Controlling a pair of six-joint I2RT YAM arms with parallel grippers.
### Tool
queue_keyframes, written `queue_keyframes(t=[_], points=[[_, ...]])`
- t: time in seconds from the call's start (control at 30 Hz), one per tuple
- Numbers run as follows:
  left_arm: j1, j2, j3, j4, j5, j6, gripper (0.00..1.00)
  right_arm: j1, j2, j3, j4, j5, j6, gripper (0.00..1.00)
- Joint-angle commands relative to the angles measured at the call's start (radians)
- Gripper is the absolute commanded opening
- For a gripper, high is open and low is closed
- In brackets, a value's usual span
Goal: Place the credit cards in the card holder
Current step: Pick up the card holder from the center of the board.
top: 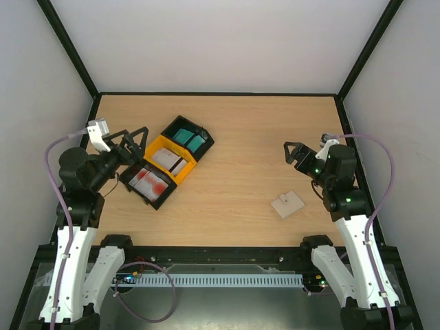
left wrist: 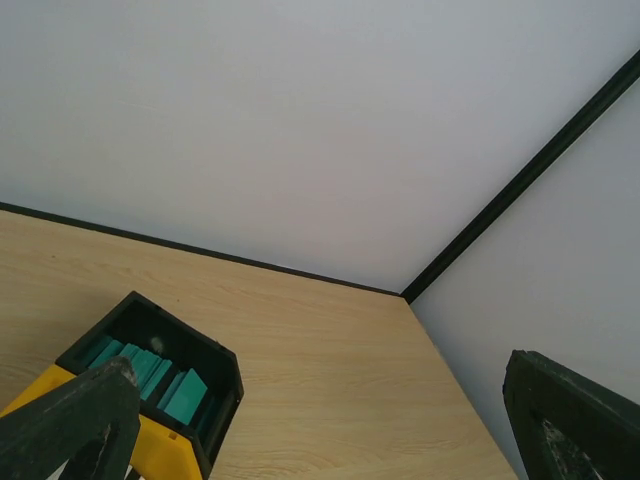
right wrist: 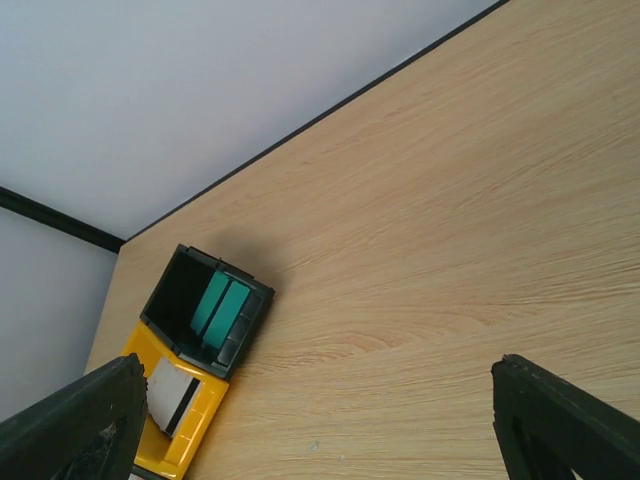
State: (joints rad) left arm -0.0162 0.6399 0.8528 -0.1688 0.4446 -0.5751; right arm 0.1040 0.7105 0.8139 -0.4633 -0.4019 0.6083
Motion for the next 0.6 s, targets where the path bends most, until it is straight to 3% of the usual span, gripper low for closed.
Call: queue_keyframes(t=[0.0,0.2,0.37,0.57], points=[[0.009,-0.014,-0.028,0.033,0.003,0.002,1.0,-0.008,-0.025,-0.029,0.011,-0.011,0.003,0.92],[0.009,-0.02,-0.079,0.04,0.093,-0.022,1.0,-0.007,-0.068,-0.075,-0.067,0.057,-0.024,0.95],[0.009,-0.064,-0.174,0.148,0.177,0.027,1.0,-0.007,-0.049,-0.114,-0.159,0.143,0.02,0.93],[-0.001,-0.015,-0.283,0.333,0.312,-0.092,1.0,-0.007,-0.048,-0.171,-0.16,0.275,0.069,0.92]])
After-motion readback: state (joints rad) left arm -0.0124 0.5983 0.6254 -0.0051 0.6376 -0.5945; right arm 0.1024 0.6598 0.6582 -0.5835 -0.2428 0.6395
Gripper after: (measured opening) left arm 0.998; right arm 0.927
